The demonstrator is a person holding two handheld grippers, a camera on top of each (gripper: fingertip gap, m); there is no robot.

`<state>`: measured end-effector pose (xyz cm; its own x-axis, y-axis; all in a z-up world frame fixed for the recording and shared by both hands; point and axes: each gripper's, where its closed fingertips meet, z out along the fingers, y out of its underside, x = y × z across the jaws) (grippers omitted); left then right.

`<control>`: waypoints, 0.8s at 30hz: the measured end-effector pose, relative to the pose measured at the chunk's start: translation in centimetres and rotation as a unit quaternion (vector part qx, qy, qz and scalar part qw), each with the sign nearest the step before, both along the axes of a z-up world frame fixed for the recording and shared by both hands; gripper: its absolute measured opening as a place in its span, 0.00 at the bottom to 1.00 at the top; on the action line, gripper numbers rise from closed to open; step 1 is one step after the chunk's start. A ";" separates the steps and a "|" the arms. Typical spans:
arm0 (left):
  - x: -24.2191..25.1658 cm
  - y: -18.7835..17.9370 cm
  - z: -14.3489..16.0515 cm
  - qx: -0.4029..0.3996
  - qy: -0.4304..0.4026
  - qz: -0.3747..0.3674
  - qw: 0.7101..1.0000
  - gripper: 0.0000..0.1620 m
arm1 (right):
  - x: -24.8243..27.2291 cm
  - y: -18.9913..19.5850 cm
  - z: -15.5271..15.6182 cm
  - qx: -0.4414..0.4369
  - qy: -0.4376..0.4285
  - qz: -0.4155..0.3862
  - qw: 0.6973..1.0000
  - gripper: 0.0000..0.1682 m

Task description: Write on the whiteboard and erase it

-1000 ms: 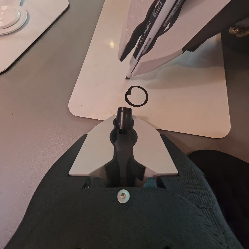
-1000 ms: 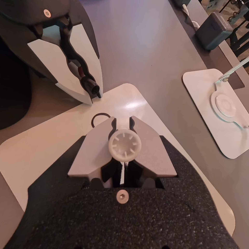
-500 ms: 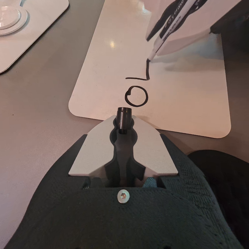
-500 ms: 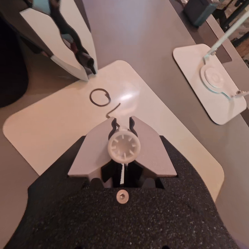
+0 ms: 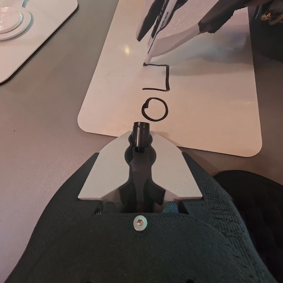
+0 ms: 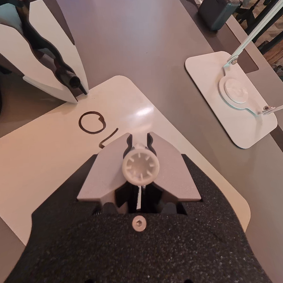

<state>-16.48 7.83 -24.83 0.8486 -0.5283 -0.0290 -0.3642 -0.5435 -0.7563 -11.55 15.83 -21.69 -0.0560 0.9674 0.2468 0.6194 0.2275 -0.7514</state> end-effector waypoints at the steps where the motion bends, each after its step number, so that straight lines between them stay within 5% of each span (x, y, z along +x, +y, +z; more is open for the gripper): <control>1: 0.0 0.0 0.0 0.000 0.000 0.000 1.000 0.10 | -0.1 -0.2 0.0 -0.002 0.001 0.003 1.000 0.11; 8: 0.0 0.0 0.0 0.000 0.000 0.000 1.000 0.10 | -2.7 -3.6 0.1 0.000 0.005 0.047 0.999 0.11; 24: 0.0 0.0 0.0 -0.001 -0.002 0.000 1.000 0.10 | 2.2 0.1 0.1 -0.016 0.002 -0.021 1.000 0.11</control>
<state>-16.46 7.81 -24.82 0.8482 -0.5292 -0.0248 -0.3622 -0.5452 -0.7560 -9.31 15.93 -21.64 -0.0137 0.9765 0.2149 0.6253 0.1761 -0.7603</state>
